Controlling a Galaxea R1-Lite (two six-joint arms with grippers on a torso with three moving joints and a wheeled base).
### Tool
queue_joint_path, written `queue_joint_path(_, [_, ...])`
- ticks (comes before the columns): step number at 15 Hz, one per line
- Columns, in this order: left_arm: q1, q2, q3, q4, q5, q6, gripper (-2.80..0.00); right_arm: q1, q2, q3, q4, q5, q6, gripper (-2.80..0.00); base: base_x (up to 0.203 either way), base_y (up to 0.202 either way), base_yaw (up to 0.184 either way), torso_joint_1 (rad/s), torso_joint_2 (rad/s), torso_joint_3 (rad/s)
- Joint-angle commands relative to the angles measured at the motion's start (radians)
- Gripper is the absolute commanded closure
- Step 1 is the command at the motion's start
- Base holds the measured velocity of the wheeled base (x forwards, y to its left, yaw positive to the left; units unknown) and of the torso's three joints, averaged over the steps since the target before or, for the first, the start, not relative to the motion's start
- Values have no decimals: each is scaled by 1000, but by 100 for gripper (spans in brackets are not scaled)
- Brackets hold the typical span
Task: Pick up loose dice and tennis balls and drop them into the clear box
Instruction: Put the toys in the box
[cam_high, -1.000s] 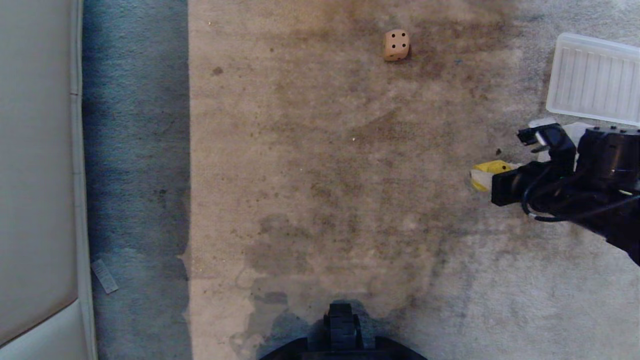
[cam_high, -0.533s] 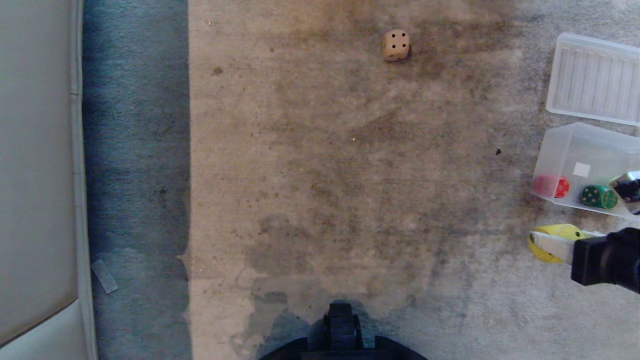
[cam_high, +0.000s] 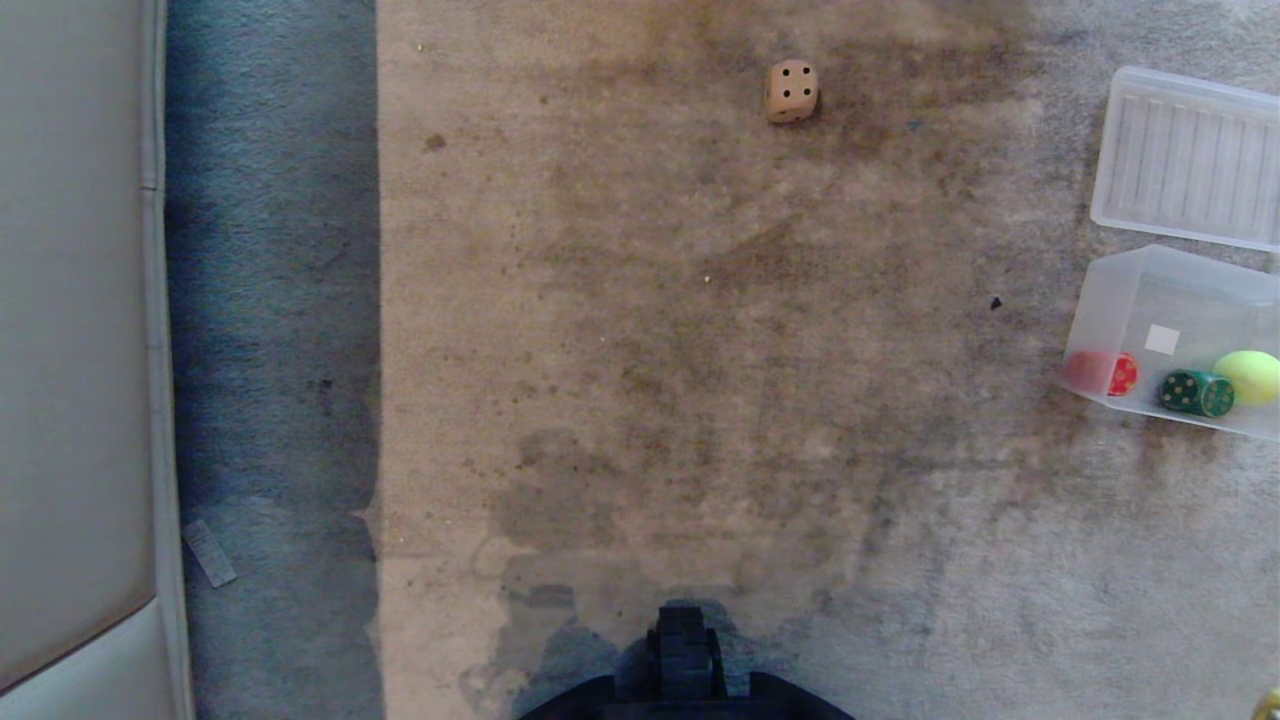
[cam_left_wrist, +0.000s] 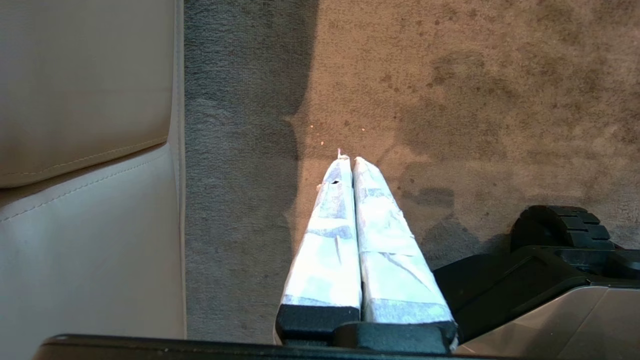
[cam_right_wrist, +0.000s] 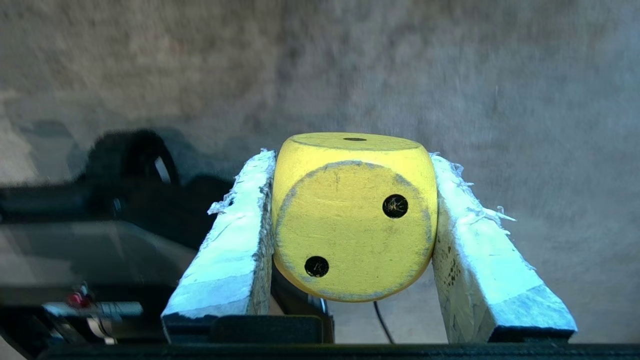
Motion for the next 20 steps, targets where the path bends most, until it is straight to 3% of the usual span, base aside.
queue_joint_path(1, [0,-1,0,0,0,-1,0,-13,-231,50,46,1,1,0,0,0,0,0,0,0])
queue_joint_path(4, [0,0,0,0,0,-1,0,-23,-307,90,97,-11,-5,0,0,0,0,0,0,0])
queue_joint_path(6, [0,0,0,0,0,-1,0,-25,-307,139,3,-39,-10,0,0,0,0,0,0,0])
queue_joint_path(9, [0,0,0,0,0,-1,0,-25,-307,186,-90,7,-113,0,0,0,0,0,0,0])
queue_joint_path(20, [0,0,0,0,0,-1,0,-25,-307,187,-92,3,-87,0,0,0,0,0,0,0])
